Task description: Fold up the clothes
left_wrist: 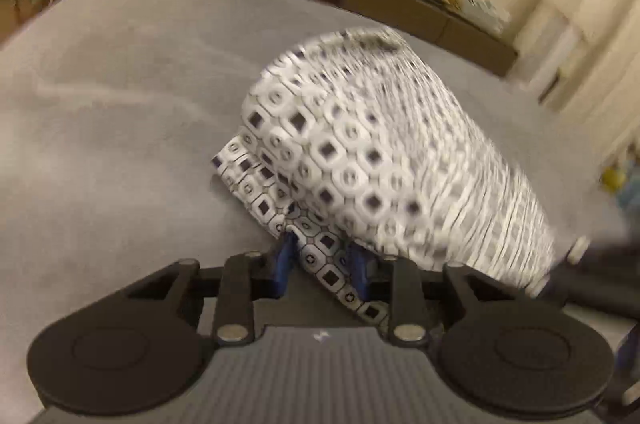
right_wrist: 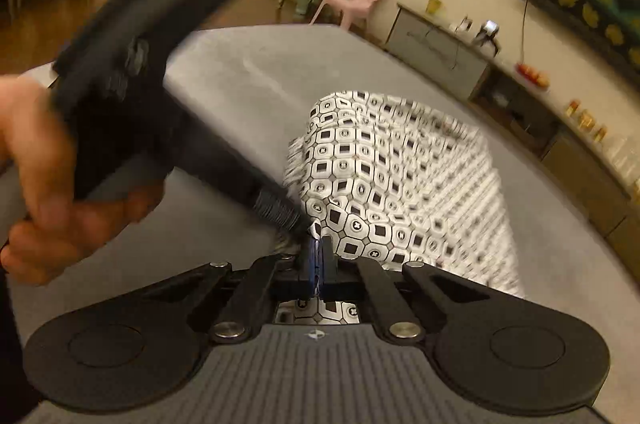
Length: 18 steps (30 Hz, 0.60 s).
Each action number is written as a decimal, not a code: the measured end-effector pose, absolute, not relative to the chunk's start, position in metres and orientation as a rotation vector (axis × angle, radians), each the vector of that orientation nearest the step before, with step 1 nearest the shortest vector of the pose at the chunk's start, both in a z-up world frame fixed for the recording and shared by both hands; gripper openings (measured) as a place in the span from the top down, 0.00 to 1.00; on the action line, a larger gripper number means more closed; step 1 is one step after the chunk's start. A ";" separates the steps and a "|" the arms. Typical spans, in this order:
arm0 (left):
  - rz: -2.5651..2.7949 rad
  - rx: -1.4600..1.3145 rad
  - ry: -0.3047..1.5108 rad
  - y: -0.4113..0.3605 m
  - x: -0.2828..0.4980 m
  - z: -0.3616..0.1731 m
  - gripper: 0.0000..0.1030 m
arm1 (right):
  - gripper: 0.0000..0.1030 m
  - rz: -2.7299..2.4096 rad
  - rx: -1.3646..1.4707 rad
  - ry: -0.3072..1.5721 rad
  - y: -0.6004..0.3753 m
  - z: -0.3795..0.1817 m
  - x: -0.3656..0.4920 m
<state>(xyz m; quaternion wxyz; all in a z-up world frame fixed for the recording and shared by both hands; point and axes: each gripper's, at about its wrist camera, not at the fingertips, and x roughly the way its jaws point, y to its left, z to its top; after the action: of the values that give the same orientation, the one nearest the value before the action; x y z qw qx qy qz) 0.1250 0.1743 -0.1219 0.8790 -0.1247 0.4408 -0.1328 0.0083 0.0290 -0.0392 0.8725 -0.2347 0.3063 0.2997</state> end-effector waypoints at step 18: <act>-0.259 -0.204 0.892 0.194 0.163 -0.112 0.70 | 0.72 0.666 -0.615 0.586 0.046 -0.061 -0.017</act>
<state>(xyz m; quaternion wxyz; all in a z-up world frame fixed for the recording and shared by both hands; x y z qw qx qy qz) 0.1628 0.1941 -0.1123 0.8891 -0.0984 0.4293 -0.1249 -0.0169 0.0460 -0.0613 0.8580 -0.2926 0.2788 0.3171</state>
